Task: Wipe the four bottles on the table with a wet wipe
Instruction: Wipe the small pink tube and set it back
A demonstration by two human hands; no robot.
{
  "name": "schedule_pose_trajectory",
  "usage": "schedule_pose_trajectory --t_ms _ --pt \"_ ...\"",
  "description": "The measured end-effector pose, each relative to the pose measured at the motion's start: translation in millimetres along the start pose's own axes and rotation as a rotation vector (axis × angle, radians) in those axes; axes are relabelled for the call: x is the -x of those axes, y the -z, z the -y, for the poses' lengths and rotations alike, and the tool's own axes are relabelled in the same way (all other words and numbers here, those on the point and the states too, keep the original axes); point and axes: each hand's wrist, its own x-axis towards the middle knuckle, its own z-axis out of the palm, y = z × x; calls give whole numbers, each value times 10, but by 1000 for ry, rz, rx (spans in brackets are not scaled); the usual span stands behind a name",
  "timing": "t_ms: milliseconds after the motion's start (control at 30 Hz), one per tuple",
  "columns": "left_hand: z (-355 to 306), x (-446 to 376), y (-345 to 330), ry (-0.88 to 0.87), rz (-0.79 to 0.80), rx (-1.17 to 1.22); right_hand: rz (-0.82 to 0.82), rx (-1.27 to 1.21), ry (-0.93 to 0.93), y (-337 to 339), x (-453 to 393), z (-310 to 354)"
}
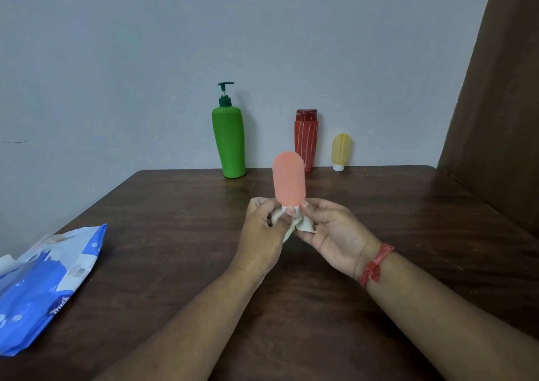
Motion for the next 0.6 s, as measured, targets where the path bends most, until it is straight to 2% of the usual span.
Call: schedule_pose_trajectory --t_ms 233,333,467,600 --pt "36 -57 19 -30 -49 -80 -120 135 44 84 -75 5" --pt "90 -103 71 -10 -60 -179 -161 172 134 123 -108 49" --pt "126 -137 111 8 34 -308 -180 554 266 198 -115 45" --pt "141 -132 112 12 129 -345 -168 687 308 217 -127 -41"
